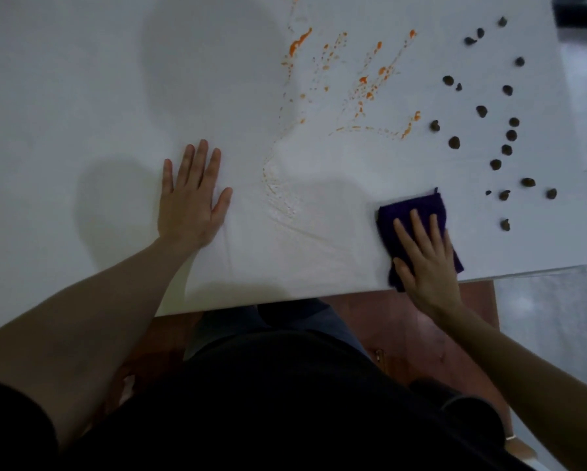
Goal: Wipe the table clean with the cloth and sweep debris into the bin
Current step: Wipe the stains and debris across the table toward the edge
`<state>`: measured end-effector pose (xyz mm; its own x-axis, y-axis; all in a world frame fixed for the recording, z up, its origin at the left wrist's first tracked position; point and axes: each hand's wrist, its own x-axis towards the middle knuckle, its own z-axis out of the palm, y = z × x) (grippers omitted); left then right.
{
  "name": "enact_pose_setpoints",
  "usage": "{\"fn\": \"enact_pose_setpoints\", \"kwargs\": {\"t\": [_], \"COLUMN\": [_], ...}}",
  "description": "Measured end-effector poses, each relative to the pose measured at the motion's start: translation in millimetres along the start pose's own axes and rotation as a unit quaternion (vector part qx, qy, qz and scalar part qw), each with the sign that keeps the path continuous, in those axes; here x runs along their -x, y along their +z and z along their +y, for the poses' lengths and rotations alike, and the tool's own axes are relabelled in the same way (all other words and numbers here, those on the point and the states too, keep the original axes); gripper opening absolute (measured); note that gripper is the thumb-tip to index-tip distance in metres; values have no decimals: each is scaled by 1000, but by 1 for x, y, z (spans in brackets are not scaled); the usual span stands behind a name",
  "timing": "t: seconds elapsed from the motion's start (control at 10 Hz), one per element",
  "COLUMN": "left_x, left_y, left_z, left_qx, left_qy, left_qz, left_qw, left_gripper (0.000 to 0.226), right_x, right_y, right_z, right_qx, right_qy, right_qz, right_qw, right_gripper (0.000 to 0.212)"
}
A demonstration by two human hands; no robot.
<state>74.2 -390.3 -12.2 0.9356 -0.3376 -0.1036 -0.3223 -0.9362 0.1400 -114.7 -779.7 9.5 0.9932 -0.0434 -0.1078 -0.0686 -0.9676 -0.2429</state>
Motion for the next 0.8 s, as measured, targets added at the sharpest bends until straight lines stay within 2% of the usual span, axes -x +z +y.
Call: {"fn": "enact_pose_setpoints", "kwargs": {"t": [0.1,0.3,0.4,0.5,0.6,0.7,0.8], "left_x": [-1,1,0,0,0,0,-1], "left_y": [0,0,-1,-1,-1,-1,-2], "left_z": [0,1,1,1,0,1,1], "left_qx": [-3,6,6,-1,3,4,3], "left_qy": [0,3,2,3,1,2,0], "left_qz": [0,10,9,14,9,8,4], "left_qw": [1000,1000,1000,1000,1000,1000,1000], "left_gripper": [68,66,64,63,64,64,64], "right_x": [8,-24,-65,-106,-126,-120,-91], "right_y": [10,22,26,24,18,9,3], "right_z": [-21,-87,-123,-133,-109,-72,-45], "right_qx": [15,56,57,61,58,32,14], "right_qy": [-110,-297,-314,-255,-160,-50,3], "right_qz": [-22,-59,-50,-41,-19,-12,-11], "right_qw": [994,951,946,964,985,998,1000], "right_gripper": [59,54,52,52,53,55,57]}}
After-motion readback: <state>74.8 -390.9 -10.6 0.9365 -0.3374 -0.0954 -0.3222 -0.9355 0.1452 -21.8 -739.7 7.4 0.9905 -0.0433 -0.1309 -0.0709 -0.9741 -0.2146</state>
